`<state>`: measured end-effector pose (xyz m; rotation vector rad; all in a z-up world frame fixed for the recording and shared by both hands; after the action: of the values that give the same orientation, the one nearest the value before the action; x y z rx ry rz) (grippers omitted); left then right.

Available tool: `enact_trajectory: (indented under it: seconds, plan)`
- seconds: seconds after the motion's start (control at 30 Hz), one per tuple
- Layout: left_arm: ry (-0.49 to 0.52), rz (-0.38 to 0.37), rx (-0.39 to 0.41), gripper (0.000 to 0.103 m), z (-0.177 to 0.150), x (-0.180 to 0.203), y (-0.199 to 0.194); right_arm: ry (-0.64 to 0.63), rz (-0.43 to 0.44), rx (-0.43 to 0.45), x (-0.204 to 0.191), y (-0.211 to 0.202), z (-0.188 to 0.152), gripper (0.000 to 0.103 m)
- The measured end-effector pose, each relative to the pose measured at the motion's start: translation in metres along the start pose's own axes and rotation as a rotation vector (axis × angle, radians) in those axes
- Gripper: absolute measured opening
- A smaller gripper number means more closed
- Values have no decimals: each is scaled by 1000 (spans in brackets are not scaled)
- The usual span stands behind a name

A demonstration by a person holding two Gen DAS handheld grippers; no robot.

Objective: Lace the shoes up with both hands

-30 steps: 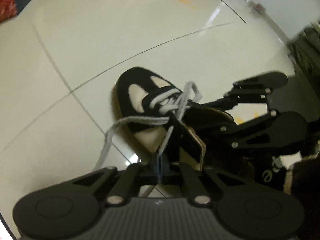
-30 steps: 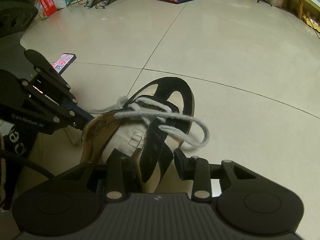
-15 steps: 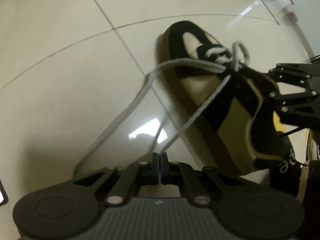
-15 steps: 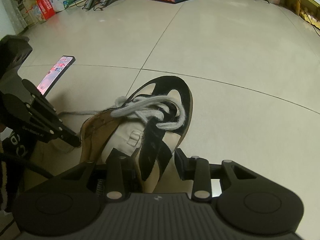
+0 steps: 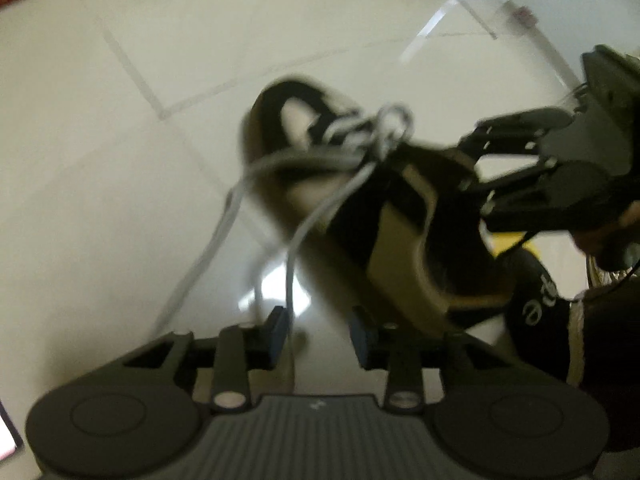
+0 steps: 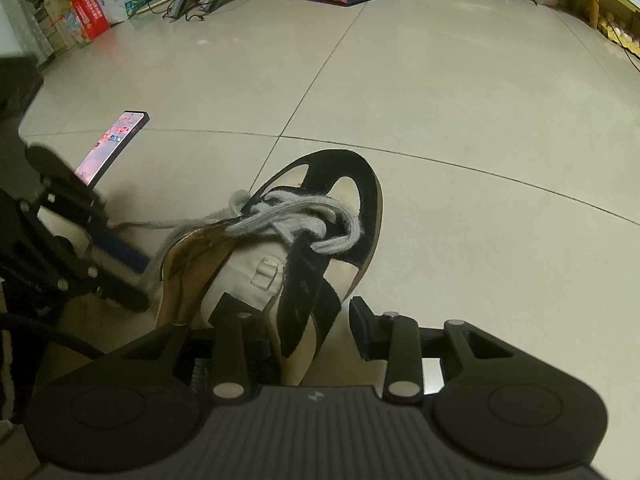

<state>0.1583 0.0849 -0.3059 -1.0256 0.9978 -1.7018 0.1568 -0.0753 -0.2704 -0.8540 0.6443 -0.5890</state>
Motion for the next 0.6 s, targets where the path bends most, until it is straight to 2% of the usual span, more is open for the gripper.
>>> enact_trajectory:
  seconds: [0.13, 0.27, 0.6]
  plan:
    - [35, 27, 78, 36, 24, 8, -4, -5, -2, -3, 0, 1, 1, 39]
    - [77, 64, 134, 36, 35, 15, -12, -7, -5, -4, 0, 0, 1, 39]
    - [214, 78, 165, 33, 41, 26, -9, -9, -8, -5, 0, -1, 0, 39]
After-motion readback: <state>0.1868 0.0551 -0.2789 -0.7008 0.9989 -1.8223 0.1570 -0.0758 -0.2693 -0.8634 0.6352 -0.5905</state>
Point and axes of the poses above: each gripper's, at about its wrist camera, not at the fingertips, and y roughly the way its jaws point, x to its right, z to its top, the point moved 4 cm from there along y, roughly the way its jaws point, and after that the axes turned 9 degrees about z, right-handed, at the moved point
